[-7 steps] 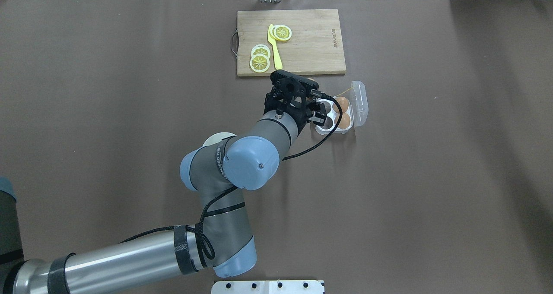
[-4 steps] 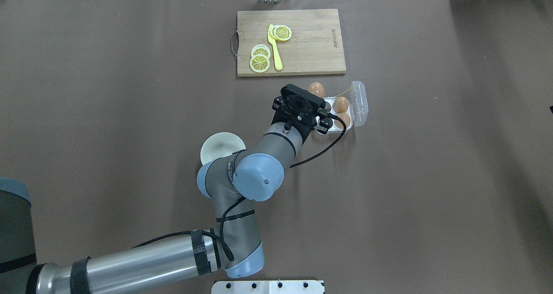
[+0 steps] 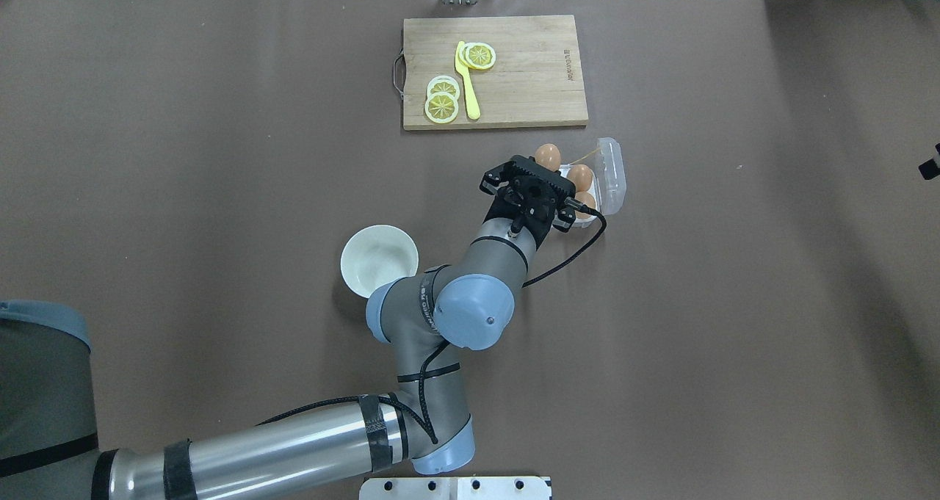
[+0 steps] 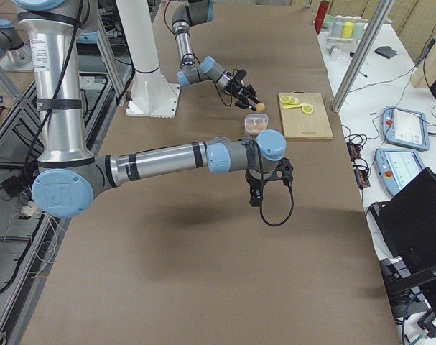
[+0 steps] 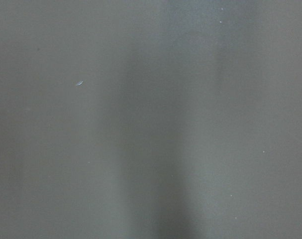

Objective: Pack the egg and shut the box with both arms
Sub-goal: 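Lower the egg into the empty cup nearest the robot and release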

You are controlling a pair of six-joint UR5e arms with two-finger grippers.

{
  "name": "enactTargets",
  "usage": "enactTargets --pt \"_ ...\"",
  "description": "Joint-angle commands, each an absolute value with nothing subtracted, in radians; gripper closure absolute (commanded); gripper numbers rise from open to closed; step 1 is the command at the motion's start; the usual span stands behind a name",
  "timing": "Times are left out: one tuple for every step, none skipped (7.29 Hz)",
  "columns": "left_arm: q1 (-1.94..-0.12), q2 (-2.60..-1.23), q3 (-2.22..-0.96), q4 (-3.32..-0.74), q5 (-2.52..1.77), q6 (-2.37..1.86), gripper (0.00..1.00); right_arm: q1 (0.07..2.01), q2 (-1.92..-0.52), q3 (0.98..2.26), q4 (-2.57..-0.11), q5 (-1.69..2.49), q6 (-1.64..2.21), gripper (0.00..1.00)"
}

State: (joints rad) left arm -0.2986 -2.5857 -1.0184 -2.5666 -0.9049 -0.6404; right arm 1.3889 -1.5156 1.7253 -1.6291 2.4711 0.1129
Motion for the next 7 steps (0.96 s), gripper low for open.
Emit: enactTargets --pt "-0.278 -2.605 -0.957 -2.569 -0.891 -0.641 1.00 1.388 -1.508 1.717 -1.629 2.471 0.112 0.00" --pt "-0.262 -2.605 -0.930 -2.569 -0.890 -0.641 1.00 1.388 -1.508 1.707 -1.629 2.470 0.112 0.00" --pt "-0.252 -2.624 -0.930 -2.569 -0.896 -0.641 1.00 1.388 -1.508 1.709 -1.629 2.470 0.112 0.00" --pt "-0.252 -2.626 -0.927 -2.569 -0.902 -0.641 1.00 1.388 -1.506 1.709 -1.629 2.471 0.113 0.00" --pt "-0.250 -2.641 -0.925 -2.569 -0.905 -0.641 1.00 1.388 -1.506 1.709 -1.629 2.471 0.112 0.00" --pt "-0.250 -2.645 -0.920 -2.568 -0.916 -0.641 1.00 1.388 -1.506 1.709 -1.629 2.471 0.113 0.00" --pt "-0.252 -2.645 -0.919 -2.568 -0.919 -0.640 1.00 1.388 -1.506 1.709 -1.629 2.471 0.114 0.00"
